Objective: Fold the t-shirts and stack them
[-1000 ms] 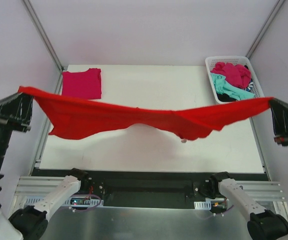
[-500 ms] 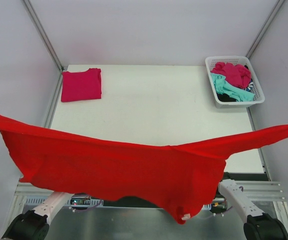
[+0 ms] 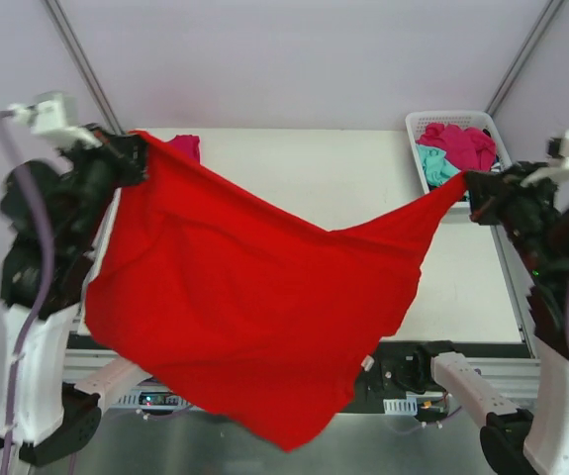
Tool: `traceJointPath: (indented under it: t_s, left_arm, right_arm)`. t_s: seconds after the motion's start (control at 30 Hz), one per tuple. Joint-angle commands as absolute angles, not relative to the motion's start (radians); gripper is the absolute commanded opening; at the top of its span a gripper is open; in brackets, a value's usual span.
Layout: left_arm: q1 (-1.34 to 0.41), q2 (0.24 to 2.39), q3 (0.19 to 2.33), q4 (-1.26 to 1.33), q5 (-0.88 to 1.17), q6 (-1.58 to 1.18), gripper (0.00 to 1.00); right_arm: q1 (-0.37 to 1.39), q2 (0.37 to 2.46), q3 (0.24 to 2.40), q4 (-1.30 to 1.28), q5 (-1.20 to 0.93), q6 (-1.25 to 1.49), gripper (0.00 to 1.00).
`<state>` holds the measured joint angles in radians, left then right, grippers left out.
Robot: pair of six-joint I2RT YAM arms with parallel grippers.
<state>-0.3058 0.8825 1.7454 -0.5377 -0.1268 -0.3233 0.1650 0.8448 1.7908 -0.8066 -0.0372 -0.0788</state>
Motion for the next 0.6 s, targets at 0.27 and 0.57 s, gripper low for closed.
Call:
traceJointPath:
  t_s: [0.27, 0.57]
  left_arm:
    - [-0.291, 1.343, 1.457, -0.146, -0.216, -0.288, 0.00]
    - [-0.242, 1.977, 2.126, -0.256, -0.140, -0.291, 0.15]
  right_arm:
    - [0.169, 1.202, 1.466, -0.405, 0.066, -0.149, 0.01]
    - [0.187, 1.765, 1.779, -0.380, 0.184, -0.157, 0.02]
